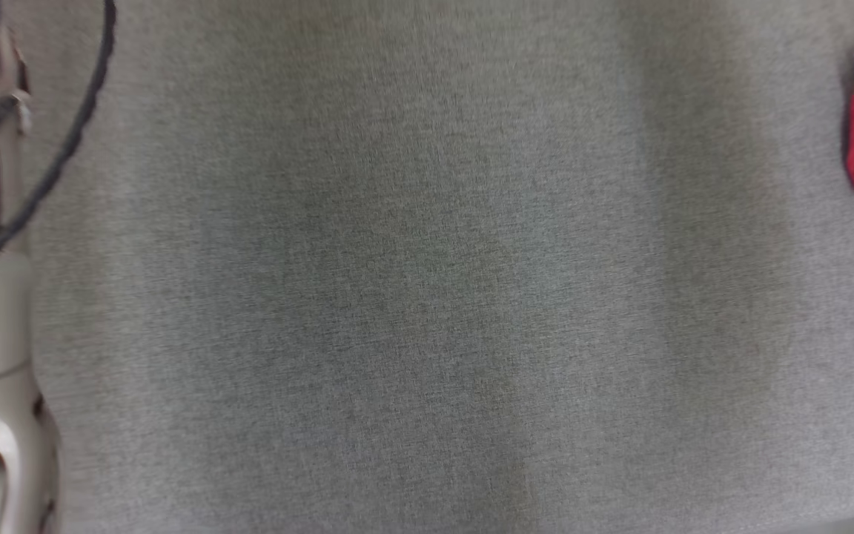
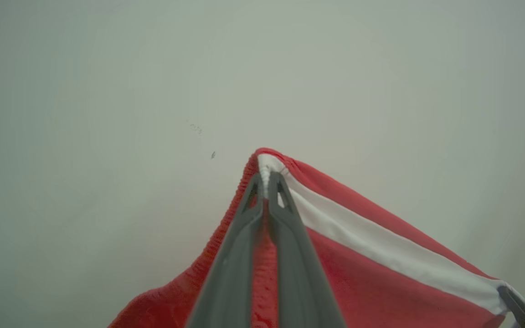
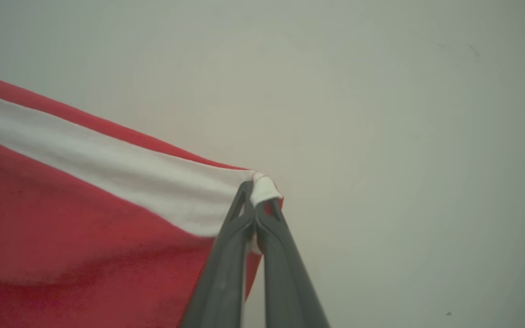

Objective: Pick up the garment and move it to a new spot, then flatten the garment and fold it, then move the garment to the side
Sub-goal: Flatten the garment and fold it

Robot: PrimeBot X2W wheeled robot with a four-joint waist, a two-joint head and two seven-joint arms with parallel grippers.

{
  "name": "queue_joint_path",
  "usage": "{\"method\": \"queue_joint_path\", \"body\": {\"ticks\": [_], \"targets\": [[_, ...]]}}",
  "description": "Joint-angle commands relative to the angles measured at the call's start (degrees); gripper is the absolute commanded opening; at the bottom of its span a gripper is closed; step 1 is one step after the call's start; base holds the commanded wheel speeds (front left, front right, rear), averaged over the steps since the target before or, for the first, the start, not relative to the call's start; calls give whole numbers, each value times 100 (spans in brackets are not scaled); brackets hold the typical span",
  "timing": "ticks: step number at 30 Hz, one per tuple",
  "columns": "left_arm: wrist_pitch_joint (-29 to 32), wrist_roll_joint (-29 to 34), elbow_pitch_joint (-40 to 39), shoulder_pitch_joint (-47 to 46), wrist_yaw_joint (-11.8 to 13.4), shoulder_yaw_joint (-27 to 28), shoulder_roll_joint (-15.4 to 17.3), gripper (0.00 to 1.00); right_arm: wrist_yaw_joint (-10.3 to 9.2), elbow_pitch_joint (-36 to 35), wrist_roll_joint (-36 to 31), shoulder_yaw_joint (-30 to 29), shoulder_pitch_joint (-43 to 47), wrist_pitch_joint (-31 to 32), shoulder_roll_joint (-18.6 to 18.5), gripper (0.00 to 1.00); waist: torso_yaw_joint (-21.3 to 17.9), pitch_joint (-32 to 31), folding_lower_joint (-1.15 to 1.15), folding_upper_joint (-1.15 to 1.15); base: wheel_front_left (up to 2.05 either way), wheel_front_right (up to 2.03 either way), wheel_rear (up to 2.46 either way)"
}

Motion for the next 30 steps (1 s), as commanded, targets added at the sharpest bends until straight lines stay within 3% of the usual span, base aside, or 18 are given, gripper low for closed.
{"method": "queue_joint_path", "body": {"ticks": [1, 9, 16, 25, 30], "targets": [[-57, 3, 118, 203, -82, -29, -34, 0, -16, 157, -132, 172, 193, -62, 16, 0, -81, 307, -2, -1, 0, 0, 0], [-119, -173, 211, 869, -212, -294, -38, 0, -16, 404, 21, 950, 628, -138, -196, 0, -33, 323, -2, -1, 0, 0, 0], [-132, -518, 98, 1526, -213, -580, 168, 0, -16, 308, 513, 1466, 973, -89, -539, 0, 28, 16, -2, -1, 0, 0, 0], [-144, -821, 81, 2615, -214, -997, 77, 0, -16, 42, 1610, 2539, 1606, 622, -947, 0, 37, -715, -2, -1, 0, 0, 0], [-142, -977, 152, 3109, -215, -1476, 151, 0, -17, -353, 2258, 3245, 1942, 1357, -1536, 0, 41, -1126, -2, -1, 0, 0, 0]]}}
